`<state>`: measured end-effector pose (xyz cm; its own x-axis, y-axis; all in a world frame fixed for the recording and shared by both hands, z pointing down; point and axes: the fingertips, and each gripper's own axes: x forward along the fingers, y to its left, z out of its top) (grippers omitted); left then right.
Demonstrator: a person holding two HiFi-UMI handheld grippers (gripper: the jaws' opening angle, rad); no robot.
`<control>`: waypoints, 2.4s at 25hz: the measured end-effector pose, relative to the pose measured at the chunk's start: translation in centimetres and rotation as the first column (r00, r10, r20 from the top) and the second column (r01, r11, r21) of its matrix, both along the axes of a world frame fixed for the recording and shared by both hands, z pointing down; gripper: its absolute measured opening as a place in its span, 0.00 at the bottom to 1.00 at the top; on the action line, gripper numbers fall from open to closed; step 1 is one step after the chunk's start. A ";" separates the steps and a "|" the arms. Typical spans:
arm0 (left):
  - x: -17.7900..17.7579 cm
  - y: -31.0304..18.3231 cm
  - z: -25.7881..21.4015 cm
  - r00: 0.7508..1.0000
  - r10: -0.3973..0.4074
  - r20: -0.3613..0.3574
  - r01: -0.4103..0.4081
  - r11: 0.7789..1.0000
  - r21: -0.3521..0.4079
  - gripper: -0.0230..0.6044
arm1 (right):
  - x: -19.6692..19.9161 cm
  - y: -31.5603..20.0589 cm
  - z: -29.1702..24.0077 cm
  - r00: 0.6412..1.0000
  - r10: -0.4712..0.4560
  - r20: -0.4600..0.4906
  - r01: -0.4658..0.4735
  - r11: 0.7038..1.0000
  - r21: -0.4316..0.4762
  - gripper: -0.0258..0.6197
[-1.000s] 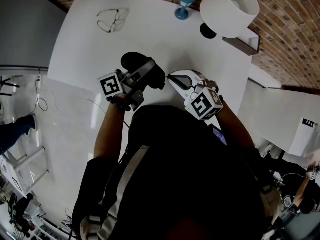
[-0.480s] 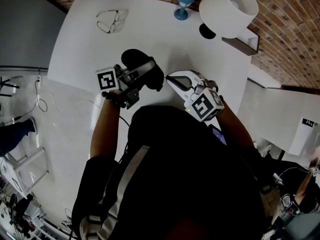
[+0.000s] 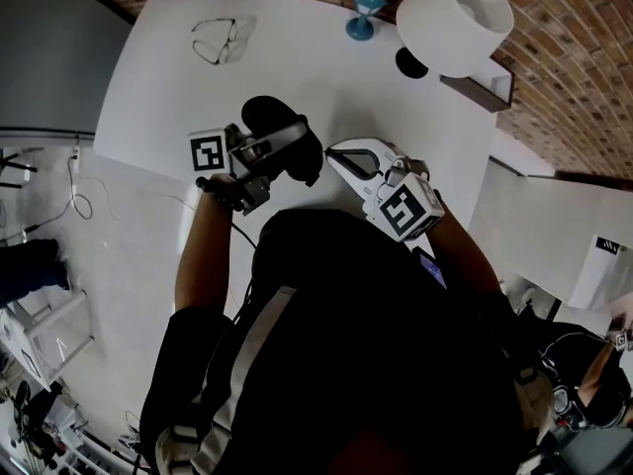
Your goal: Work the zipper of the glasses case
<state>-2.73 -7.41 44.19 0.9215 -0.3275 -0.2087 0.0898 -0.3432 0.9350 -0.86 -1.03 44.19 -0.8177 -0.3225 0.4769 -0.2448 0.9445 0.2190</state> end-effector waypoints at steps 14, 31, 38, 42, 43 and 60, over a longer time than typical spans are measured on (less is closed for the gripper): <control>1.8 2.0 0.0 0.992 0.129 -0.008 -0.129 0.992 0.010 0.43 | -0.2 -1.6 -0.8 0.999 0.033 0.038 -0.033 0.999 0.005 0.05; 4.4 4.6 2.6 0.903 0.284 0.323 -0.359 0.912 0.200 0.43 | 0.4 -2.8 0.0 0.998 0.052 0.031 -0.052 0.999 0.008 0.05; 4.8 5.7 3.8 0.841 0.345 0.417 -0.454 0.868 0.200 0.43 | 0.5 -2.9 0.1 0.998 0.060 0.020 -0.060 0.998 0.011 0.05; 4.8 6.5 4.1 0.806 0.381 0.453 -0.511 0.835 0.207 0.43 | 0.4 -2.6 -0.3 0.998 0.051 0.025 -0.052 0.998 0.019 0.05; 4.9 6.7 4.2 0.796 0.388 0.466 -0.524 0.827 0.206 0.43 | 0.4 -2.6 -0.4 0.998 0.052 0.026 -0.052 0.998 0.021 0.05; 4.4 8.6 5.5 0.637 0.477 0.605 -0.696 0.693 0.186 0.43 | 0.7 -2.3 -0.5 0.998 0.056 0.019 -0.056 0.998 0.029 0.06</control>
